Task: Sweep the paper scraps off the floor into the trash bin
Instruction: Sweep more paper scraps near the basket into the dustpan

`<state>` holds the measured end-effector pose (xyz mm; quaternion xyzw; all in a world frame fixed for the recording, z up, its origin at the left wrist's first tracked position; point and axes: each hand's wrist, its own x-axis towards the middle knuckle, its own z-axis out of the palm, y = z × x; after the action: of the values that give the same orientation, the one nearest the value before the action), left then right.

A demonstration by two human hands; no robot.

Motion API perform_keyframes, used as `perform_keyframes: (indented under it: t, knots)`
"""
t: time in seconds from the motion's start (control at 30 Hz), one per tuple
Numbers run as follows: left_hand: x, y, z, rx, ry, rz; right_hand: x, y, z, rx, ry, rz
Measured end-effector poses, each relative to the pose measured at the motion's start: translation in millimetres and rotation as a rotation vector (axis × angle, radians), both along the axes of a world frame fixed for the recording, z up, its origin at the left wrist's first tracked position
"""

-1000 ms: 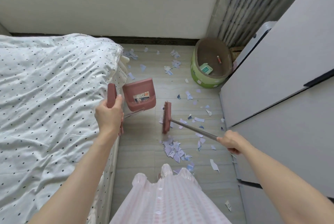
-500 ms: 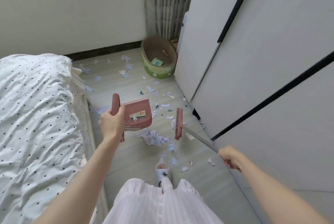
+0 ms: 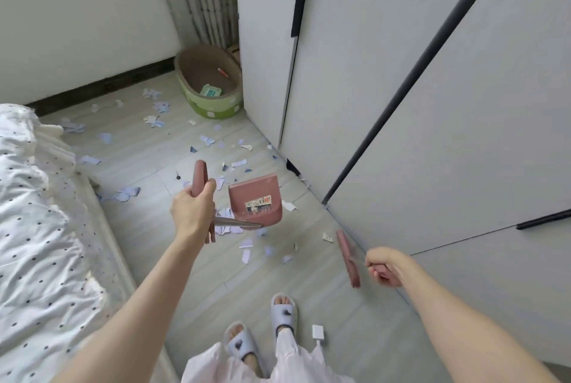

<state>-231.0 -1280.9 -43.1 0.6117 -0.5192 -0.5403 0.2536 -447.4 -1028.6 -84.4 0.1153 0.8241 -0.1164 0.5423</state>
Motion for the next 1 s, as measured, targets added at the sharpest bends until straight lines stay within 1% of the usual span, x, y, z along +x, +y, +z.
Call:
perform_keyframes:
  t: [0.1, 0.2, 0.37, 0.43, 0.53, 0.67, 0.83, 0.93, 1.0]
  knots:
    - [-5.9, 5.0, -3.9, 0.008, 0.002, 0.012, -7.7, 14.3, -18.0, -0.043, -0.019, -0.107]
    - [-9.0, 8.0, -6.3, 0.003, -0.014, 0.063, -17.0, 17.9, -29.9, -0.074, -0.029, -0.129]
    - [-11.9, 9.4, -6.2, -0.036, -0.056, 0.103, -16.2, -11.0, -38.4, -0.162, -0.116, -0.227]
    - [-8.7, 6.9, -8.5, -0.045, -0.074, 0.137, -8.4, -32.4, -40.2, -0.169, -0.162, -0.229]
    - [-1.1, 1.9, -10.0, -0.055, -0.085, 0.191, 9.5, -64.2, -39.9, -0.176, -0.225, -0.166]
    - [12.7, -5.6, -11.1, -0.065, -0.122, 0.269, 22.3, -104.2, -32.9, -0.207, -0.230, -0.100]
    - [31.0, -10.9, -11.0, -0.074, -0.221, 0.332, 16.4, -130.0, -33.8, -0.331, -0.283, -0.184]
    - [34.6, -11.5, -13.0, -0.099, -0.235, 0.355, 7.3, -130.3, -34.7, -0.339, -0.310, -0.254]
    - [37.9, -11.3, -15.2, -0.116, -0.244, 0.379, 3.3, -130.1, -34.4, -0.325, -0.290, -0.278]
